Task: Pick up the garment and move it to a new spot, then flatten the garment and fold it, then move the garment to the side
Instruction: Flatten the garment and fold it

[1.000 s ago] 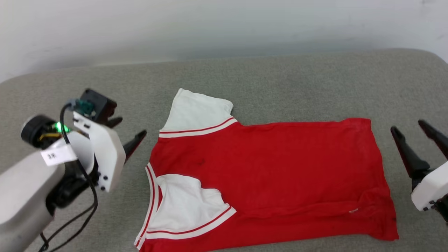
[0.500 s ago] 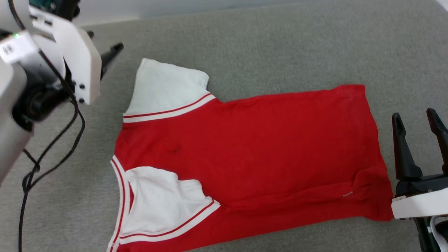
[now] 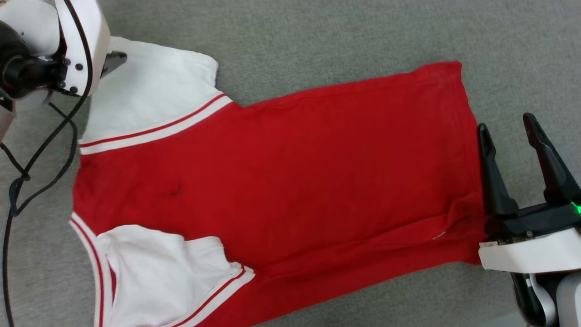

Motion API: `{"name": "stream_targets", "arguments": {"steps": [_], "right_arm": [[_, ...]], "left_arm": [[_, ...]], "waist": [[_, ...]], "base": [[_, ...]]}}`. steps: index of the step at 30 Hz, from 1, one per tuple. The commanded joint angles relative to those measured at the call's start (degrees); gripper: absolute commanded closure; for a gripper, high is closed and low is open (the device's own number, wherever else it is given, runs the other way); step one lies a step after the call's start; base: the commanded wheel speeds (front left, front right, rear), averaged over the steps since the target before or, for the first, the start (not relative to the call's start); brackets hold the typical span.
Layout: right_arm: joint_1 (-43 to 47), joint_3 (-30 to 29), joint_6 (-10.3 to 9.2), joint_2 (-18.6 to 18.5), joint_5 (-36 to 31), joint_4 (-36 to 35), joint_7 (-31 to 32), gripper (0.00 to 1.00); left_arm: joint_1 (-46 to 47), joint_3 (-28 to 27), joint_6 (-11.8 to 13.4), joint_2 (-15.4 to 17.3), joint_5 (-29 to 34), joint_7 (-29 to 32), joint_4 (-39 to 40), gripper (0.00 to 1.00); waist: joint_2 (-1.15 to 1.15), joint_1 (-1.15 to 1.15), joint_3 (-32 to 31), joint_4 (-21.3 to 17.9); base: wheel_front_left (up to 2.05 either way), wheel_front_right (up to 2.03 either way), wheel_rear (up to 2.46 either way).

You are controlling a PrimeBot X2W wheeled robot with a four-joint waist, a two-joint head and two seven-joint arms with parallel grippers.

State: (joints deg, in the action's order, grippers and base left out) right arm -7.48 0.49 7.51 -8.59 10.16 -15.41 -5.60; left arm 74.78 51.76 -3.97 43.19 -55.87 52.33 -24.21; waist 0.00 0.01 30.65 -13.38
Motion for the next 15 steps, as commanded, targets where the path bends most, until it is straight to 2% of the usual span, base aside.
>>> {"name": "stream_targets", "arguments": {"steps": [1, 7, 8, 9, 12, 15], "right_arm": [[-1.14, 0.37, -0.04, 0.46, -0.19, 0.47, -0.66, 0.00], [-2.03, 0.94, -0.04, 0.48, -0.60, 2.31, -1.94, 0.00], [-2.16, 0.84, -0.04, 0.34, -0.50, 2.52, -2.01, 0.00], [-2.43, 0.60, -0.04, 0.09, -0.42, 2.60, -2.03, 0.00], [-3.80, -1.79, -0.04, -1.27, -1.33, 1.57, -2.14, 0.00], [-4.91, -3.74, -0.04, -3.75, -1.95, -0.25, 0.75, 0.00]], "left_arm": [[0.72, 0.59, -0.09, 0.15, -0.22, 1.24, -1.08, 0.00], [-1.83, 4.18, -1.42, 0.55, 0.10, 5.61, -2.91, 0.00], [-2.16, 4.39, -1.49, 0.55, 0.01, 5.55, -2.85, 0.68], [-2.45, 4.64, -1.69, 0.69, -0.04, 5.53, -2.85, 1.00], [-1.98, 4.39, -2.14, 0.85, 0.38, 3.81, -2.02, 1.00], [-1.10, 4.34, -2.68, 1.14, 1.08, 1.30, -0.25, 1.00]], "waist": [[0.00, -0.01, 2.29, -1.89], [0.00, -0.01, 3.52, -2.48], [0.00, -0.01, 3.46, -2.43], [0.00, -0.01, 3.27, -2.35], [0.00, -0.01, 2.19, -1.70], [0.00, -0.01, 0.74, -0.78]], "base": [[0.00, 0.00, 0.00], [0.00, 0.00, 0.00], [0.00, 0.00, 0.00], [0.00, 0.00, 0.00], [0.00, 0.00, 0.00], [0.00, 0.00, 0.00]]}}
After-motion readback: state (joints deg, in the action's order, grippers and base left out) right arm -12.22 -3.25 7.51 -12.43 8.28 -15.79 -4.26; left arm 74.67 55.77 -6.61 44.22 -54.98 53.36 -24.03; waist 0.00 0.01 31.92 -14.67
